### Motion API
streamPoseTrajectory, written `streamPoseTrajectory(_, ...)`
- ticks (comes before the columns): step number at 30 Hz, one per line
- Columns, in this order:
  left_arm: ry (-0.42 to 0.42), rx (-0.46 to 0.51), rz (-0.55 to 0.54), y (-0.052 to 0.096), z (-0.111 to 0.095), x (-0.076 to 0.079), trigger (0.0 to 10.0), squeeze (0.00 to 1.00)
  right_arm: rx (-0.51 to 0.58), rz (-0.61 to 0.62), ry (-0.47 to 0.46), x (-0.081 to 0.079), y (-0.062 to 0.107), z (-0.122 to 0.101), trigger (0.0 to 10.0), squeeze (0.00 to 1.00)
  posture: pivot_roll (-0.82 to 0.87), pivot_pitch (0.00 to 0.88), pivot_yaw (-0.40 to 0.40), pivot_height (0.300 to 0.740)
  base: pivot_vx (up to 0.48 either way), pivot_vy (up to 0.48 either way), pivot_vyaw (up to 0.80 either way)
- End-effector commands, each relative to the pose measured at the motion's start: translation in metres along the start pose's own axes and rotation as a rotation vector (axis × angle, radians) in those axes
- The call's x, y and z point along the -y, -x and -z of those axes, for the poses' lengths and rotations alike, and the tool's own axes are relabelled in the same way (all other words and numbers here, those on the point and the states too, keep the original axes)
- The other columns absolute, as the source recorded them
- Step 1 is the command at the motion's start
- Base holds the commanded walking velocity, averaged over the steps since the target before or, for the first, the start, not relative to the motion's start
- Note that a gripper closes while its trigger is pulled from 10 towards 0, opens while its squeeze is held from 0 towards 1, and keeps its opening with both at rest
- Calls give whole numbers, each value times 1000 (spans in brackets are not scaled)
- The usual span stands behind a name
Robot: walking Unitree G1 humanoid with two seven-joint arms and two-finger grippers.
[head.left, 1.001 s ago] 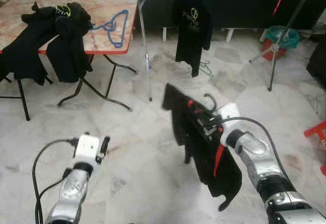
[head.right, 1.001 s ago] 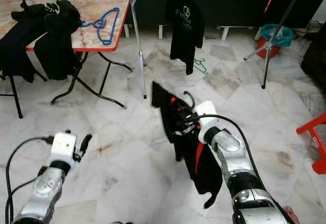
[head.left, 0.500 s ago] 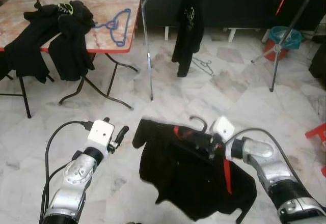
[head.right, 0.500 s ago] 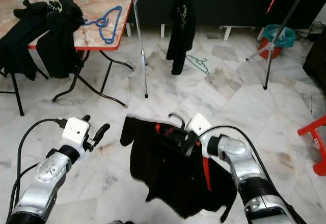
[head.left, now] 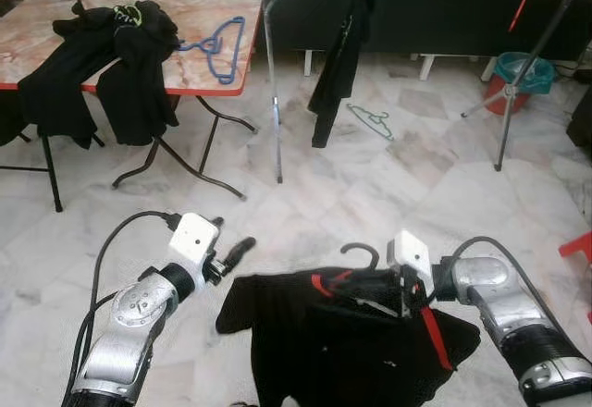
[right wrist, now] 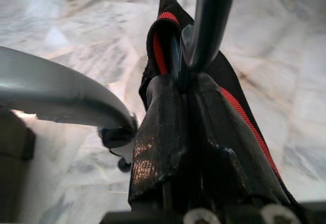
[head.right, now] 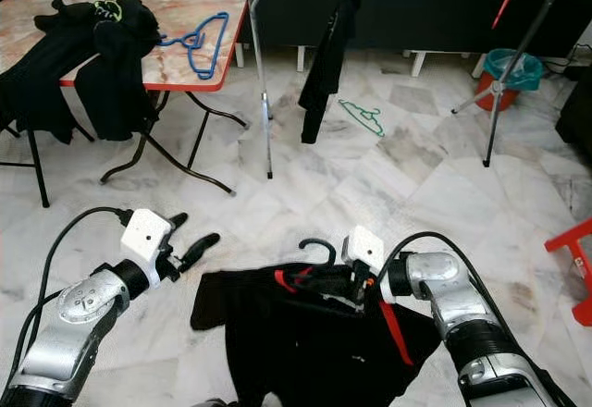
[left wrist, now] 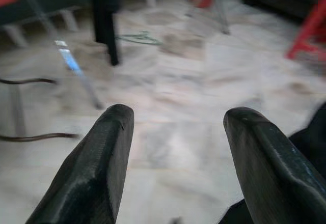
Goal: Hang hanger
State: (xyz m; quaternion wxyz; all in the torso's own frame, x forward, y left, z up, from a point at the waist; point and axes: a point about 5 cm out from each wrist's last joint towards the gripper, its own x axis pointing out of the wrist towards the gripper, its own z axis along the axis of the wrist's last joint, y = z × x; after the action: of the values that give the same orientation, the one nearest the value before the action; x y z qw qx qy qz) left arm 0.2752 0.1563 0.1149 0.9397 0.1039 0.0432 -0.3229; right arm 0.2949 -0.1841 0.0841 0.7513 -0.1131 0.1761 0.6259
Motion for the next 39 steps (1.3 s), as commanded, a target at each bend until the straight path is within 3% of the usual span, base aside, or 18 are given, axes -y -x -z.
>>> streamPoseTrajectory(1,45,1,94,0,-3,9,10000,0,31,-30,47,3,-3,-14,10000,0,70,53,-17,740,0,0,0)
streamPoseTrajectory(6,72,-20,230,-2,-8,18,10000,0,48,-58,55,5,-10,-20,10000,0,77,79,-23,740,0,0,0)
streamPoseTrajectory(10,53,-51,278,0,-7,21,10000,0,23,-61,63,6,-12,-20,10000,0,79,92,-24,740,0,0,0)
streamPoseTrajectory(15,34,-63,204,-8,-1,20,10000,0,1,-56,59,5,-19,-14,10000,0,76,90,-20,740,0,0,0)
streamPoseTrajectory(22,64,-16,189,-17,-10,24,10000,0,15,177,63,21,-17,-15,10000,0,78,93,-12,740,0,0,0)
streamPoseTrajectory(26,50,-1,199,-20,-14,25,10000,0,37,207,51,22,-19,-16,10000,0,72,90,-4,740,0,0,0)
streamPoseTrajectory(31,26,-13,171,-22,-12,21,10000,0,15,143,35,11,-28,-4,10000,0,79,92,2,740,0,0,0)
streamPoseTrajectory(35,37,-76,161,-17,8,20,10000,0,-76,113,8,-3,-40,19,10000,0,78,94,2,740,0,0,0)
streamPoseTrajectory(39,54,-102,183,-15,15,24,10000,0,-89,48,-27,-15,-46,30,10000,0,78,94,2,740,0,0,0)
